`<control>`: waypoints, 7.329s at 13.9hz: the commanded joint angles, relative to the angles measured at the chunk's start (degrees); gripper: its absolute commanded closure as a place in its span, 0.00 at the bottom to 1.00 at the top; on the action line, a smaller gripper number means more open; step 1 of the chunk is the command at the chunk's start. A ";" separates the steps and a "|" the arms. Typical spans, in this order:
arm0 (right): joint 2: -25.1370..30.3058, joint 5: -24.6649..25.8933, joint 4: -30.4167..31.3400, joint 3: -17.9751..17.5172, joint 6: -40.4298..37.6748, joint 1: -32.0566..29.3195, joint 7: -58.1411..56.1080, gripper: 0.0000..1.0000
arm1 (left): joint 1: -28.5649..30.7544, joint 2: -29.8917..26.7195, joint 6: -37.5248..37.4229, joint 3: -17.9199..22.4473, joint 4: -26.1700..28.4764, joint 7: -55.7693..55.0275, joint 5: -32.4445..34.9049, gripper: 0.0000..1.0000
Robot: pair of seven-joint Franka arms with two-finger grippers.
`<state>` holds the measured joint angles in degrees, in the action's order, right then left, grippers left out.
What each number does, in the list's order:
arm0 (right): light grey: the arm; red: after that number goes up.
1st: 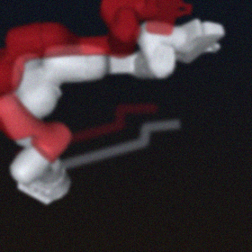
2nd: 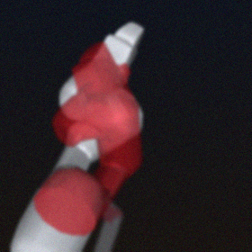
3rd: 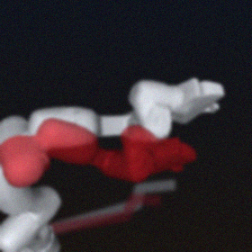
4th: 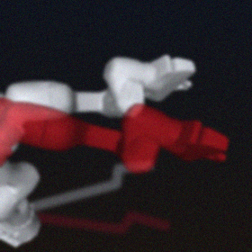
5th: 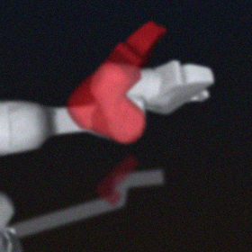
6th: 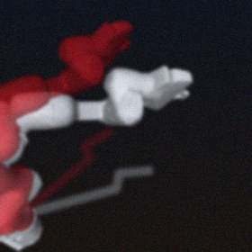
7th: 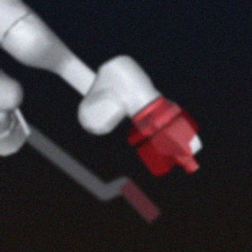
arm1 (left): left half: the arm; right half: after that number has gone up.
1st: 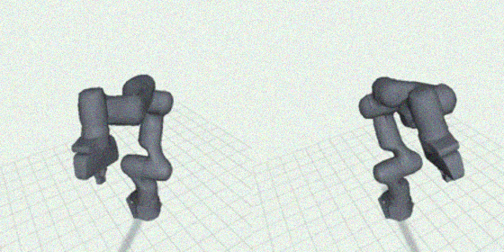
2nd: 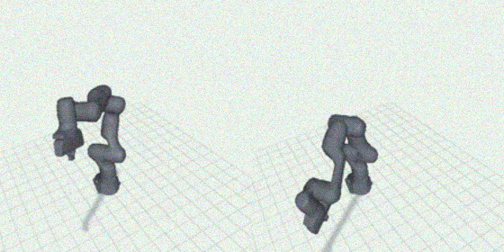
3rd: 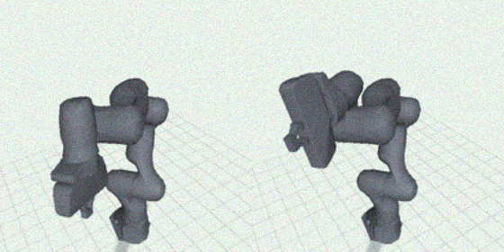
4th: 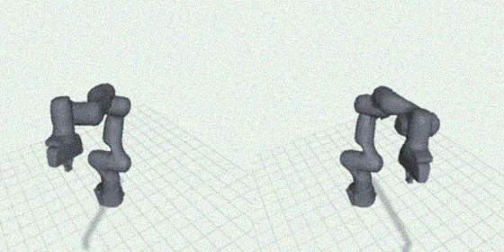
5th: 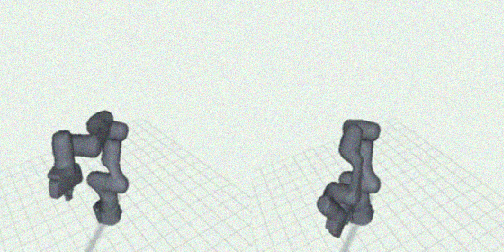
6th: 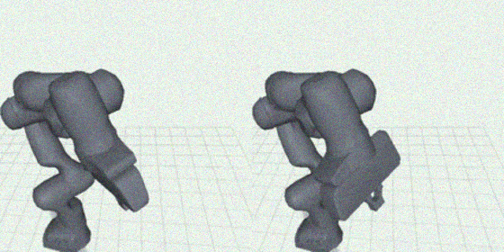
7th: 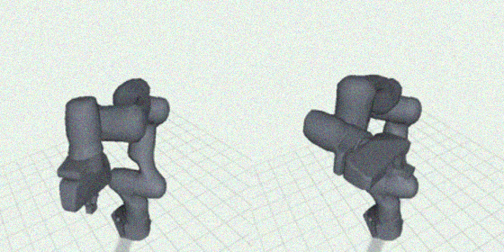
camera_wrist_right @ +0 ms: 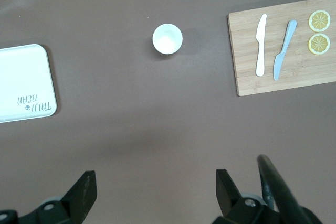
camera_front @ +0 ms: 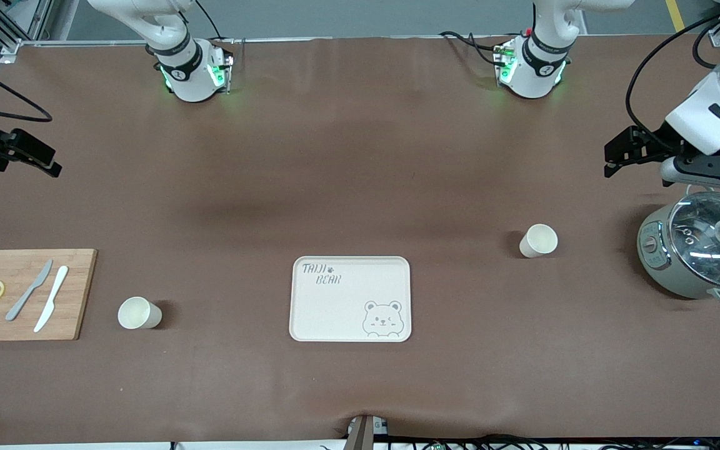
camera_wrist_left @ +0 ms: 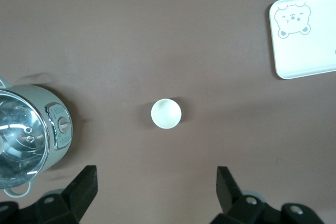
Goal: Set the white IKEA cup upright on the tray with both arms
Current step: 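Move the left gripper toward one cup while the right gripper reaches another, then lower both grippers over the white paper cups and close on their rims, then carry both held cups onto the white bear tray with both grippers, then open both grippers to release the cups upright on the tray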
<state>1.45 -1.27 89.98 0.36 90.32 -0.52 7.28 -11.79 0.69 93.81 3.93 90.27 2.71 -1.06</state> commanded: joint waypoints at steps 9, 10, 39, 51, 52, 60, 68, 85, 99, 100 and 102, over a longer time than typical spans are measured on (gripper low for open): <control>1.19 0.92 1.51 -0.36 0.64 -0.10 0.63 0.00 | 3.61 -0.25 4.44 -0.24 9.03 8.44 0.09 0.00; 1.19 0.92 1.43 -0.28 0.82 -0.10 0.54 0.00 | 4.57 -0.34 6.11 -0.33 11.22 9.15 0.09 0.00; -32.38 1.89 -4.45 -0.45 25.16 1.83 -5.61 0.00 | 6.87 16.45 62.37 -3.67 39.28 13.63 -2.89 0.00; -45.13 1.54 -8.25 -0.36 40.54 2.10 -5.08 0.00 | 6.43 18.12 66.24 -5.07 39.38 6.43 -4.04 1.00; -45.22 1.62 -7.98 -0.36 40.55 2.10 -5.08 0.00 | 6.34 18.12 66.24 -5.16 38.85 5.99 -4.04 1.00; -45.31 2.24 -7.89 -0.36 40.02 2.28 -5.61 1.00 | -4.62 27.42 49.83 -5.07 12.52 -13.48 -3.86 1.00; -44.17 1.89 -8.59 -0.45 39.67 3.33 -5.08 1.00 | -17.90 42.98 46.03 -4.72 -12.11 -42.69 5.28 1.00; -45.39 2.85 -18.35 0.08 34.74 25.03 29.98 1.00 | -30.22 56.79 56.83 7.14 -22.15 -47.19 5.28 1.00; -57.44 4.79 -28.90 2.54 36.50 34.89 34.29 1.00 | -26.19 51.88 50.45 6.44 -21.89 -46.84 6.68 0.00; -57.61 4.79 -28.90 2.54 36.68 34.89 34.29 0.91 | -24.44 50.57 48.59 6.01 -21.80 -46.14 6.60 0.00; -57.61 4.79 -28.90 2.54 37.03 34.80 34.21 0.34 | -21.53 48.80 46.04 5.22 -21.63 -40.45 6.42 0.00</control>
<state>-54.44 2.40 63.20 2.38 126.99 33.79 40.20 -35.96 52.17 142.97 10.46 67.79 -41.72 4.81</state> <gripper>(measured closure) 0.819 0.000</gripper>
